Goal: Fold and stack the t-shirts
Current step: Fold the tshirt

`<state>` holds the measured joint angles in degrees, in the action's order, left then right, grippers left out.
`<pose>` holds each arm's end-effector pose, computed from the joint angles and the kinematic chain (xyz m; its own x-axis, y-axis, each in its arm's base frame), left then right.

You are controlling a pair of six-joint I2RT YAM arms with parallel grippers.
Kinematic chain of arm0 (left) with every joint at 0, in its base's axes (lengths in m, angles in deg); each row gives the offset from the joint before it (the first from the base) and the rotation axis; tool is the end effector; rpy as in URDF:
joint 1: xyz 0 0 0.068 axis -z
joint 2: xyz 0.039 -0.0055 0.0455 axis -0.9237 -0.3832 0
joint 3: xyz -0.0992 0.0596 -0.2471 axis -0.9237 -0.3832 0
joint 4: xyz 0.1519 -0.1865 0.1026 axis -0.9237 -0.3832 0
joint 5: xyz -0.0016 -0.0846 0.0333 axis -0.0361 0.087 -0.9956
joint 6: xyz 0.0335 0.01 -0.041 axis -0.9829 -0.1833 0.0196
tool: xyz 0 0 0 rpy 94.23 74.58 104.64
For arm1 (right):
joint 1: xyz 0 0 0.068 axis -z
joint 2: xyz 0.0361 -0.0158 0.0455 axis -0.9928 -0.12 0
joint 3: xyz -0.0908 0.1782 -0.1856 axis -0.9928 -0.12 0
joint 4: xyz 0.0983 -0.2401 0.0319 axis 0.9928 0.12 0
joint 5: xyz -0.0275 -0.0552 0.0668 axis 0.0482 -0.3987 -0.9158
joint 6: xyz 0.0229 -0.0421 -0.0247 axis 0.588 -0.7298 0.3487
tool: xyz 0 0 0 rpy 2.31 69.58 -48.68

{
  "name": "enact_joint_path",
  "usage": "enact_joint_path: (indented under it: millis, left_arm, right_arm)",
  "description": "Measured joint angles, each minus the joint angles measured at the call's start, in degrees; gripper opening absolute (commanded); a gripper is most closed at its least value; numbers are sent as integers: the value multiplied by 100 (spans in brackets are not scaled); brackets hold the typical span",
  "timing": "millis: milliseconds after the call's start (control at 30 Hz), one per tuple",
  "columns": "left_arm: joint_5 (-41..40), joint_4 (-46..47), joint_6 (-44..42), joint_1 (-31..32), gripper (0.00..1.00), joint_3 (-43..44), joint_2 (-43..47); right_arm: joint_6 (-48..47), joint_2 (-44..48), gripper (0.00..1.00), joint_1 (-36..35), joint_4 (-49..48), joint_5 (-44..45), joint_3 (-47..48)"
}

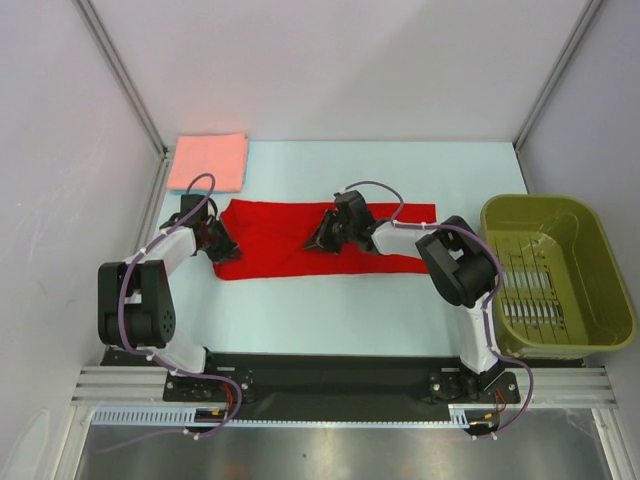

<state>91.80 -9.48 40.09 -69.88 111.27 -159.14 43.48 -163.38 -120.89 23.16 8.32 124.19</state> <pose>0.2995 0.0041 0.1789 -0.8035 -0.5198 -0.2903 -0.3848 0.8255 -0.4128 0.3433 0.2827 0.1448 -0.9362 0.2577 -0.2390 -0.0255 0.6284 0.7775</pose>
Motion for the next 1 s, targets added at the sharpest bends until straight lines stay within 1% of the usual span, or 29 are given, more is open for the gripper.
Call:
enact_joint_path:
  millis: [200, 533, 867, 1000]
  left_arm:
    - [44, 59, -4, 4, 9, 0, 44]
    - [55, 44, -9, 4, 8, -63, 472]
    - [55, 2, -9, 4, 5, -83, 522]
    - [66, -15, -9, 4, 7, -83, 527]
  right_arm:
    - [103, -168, 0, -15, -278, 17, 118]
    - [146, -463, 0, -13, -280, 37, 376]
    - [142, -824, 0, 103, -315, 59, 828]
    - [114, -955, 0, 216, -247, 81, 1067]
